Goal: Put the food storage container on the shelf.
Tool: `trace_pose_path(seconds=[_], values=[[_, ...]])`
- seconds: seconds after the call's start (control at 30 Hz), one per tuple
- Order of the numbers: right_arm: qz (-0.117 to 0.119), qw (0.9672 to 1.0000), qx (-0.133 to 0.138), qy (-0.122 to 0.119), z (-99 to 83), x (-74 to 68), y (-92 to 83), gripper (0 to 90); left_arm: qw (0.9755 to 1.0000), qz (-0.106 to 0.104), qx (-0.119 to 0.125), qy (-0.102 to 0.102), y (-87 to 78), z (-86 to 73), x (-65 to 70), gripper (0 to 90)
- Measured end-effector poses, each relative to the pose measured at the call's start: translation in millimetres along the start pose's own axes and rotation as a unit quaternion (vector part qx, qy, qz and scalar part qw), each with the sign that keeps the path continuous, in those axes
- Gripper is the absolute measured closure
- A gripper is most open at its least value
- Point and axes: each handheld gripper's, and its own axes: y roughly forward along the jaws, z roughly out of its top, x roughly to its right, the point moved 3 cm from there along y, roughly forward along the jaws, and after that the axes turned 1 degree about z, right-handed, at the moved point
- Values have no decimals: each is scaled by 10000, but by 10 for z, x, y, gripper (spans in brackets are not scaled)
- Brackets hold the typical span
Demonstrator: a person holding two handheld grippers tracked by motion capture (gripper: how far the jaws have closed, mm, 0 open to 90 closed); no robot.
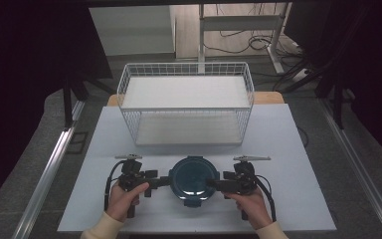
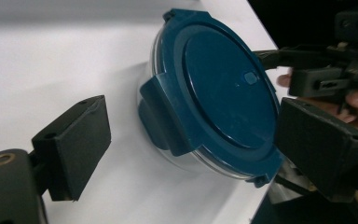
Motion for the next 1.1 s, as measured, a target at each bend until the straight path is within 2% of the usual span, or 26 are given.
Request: trace_pose_path(seconds=[0.07,0.13,0.4,0.43,0.63,0.67,0.7,0.77,0.83,0.87,0.9,0.97,1.03,1.1], values=[[34,10000,-3,88,-20,9,19,84,10000,41,-24,8,40,-1,-7,110],[97,9998,-38,163,-36,16,46,84,9999,-78,-64,-38,90,-2,6,113],[273,9986,-196,416,-79,36,177,85,9990,-258,-272,-227,264,-17,-12,116],[305,9983,-209,460,-82,32,188,86,9984,-370,-326,-288,306,-25,-1,115],[422,9974,-208,545,-96,22,227,101,9975,-380,-477,-350,381,-51,8,103],[442,9969,-229,605,-106,27,234,106,9961,-533,-424,-562,396,-59,-28,108],[442,9969,-229,605,-106,27,234,106,9961,-533,-424,-562,396,-59,-28,119],[487,9959,-251,723,-124,35,249,115,9933,-673,-496,-793,422,-75,-73,121],[447,9959,-247,743,-129,37,258,130,9936,-599,-546,-788,446,-81,-78,137],[405,9959,-238,770,-131,39,262,146,9928,-689,-549,-807,453,-81,-71,154],[380,9957,-230,808,-132,41,263,148,9929,-679,-559,-806,460,-81,-60,168],[354,9955,-214,851,-133,39,252,170,9945,-484,-537,-763,461,-85,-47,198],[306,9954,-130,899,-130,41,222,213,9946,-431,-501,-802,446,-83,-37,228],[329,9938,-108,1053,-130,60,206,240,9941,-413,-526,-858,439,-84,-34,242]])
